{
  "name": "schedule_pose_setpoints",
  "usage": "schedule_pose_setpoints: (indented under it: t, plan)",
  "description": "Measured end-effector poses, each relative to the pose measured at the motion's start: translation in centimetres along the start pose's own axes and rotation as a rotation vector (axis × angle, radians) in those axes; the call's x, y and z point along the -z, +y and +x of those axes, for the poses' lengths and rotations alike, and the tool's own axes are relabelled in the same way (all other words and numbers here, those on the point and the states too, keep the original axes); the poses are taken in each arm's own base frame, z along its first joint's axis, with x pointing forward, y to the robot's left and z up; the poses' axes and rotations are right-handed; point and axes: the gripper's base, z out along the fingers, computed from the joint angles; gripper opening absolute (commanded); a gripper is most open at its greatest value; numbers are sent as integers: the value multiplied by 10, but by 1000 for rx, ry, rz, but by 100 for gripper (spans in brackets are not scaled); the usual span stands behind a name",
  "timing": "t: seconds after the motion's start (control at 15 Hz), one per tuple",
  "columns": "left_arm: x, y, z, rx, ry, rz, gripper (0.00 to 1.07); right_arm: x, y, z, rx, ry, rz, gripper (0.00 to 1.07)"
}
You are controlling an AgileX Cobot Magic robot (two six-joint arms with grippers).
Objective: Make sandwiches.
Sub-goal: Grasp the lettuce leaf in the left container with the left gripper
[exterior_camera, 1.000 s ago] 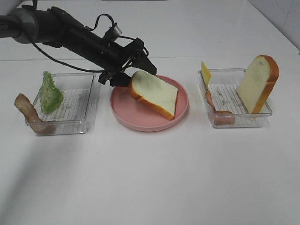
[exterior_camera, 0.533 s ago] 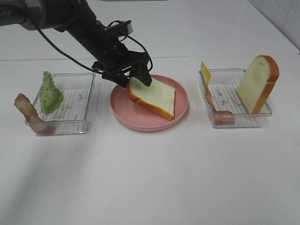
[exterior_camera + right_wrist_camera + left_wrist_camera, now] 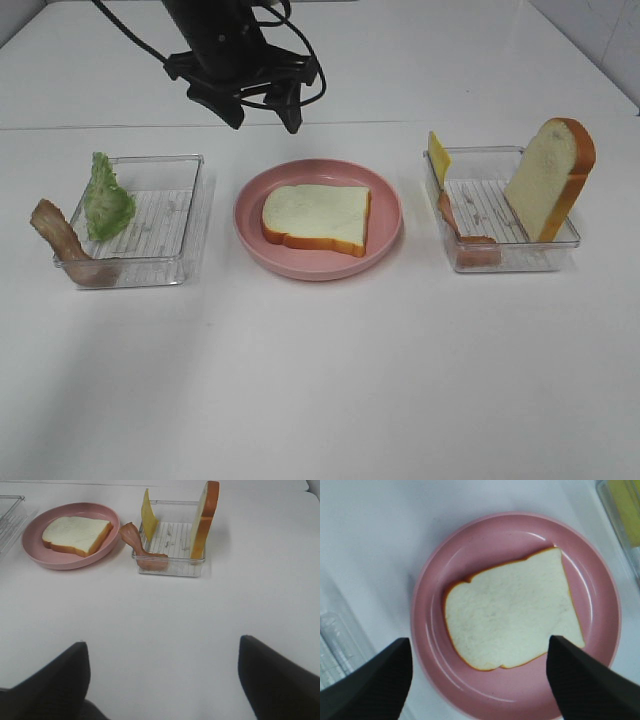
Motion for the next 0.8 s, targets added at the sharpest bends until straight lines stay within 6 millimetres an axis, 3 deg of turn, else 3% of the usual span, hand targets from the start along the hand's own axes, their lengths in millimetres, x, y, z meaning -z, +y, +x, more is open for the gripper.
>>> schedule_pose_setpoints:
  t: [0.13,0.33,0.73,0.8]
  plan:
    - [11,12,-3,28,0,-15,71,0,0,0,0,0,0,78]
    - [27,52,-9,114,-33,-55,71,0,0,0,-3,-1,-5,78]
    - [98,82,-8,96,-137,-251,71,0,1,0,-3,-1,-6,78]
    - [101,86,-5,104,-132,-256,71,0,1,0,-3,-1,-6,78]
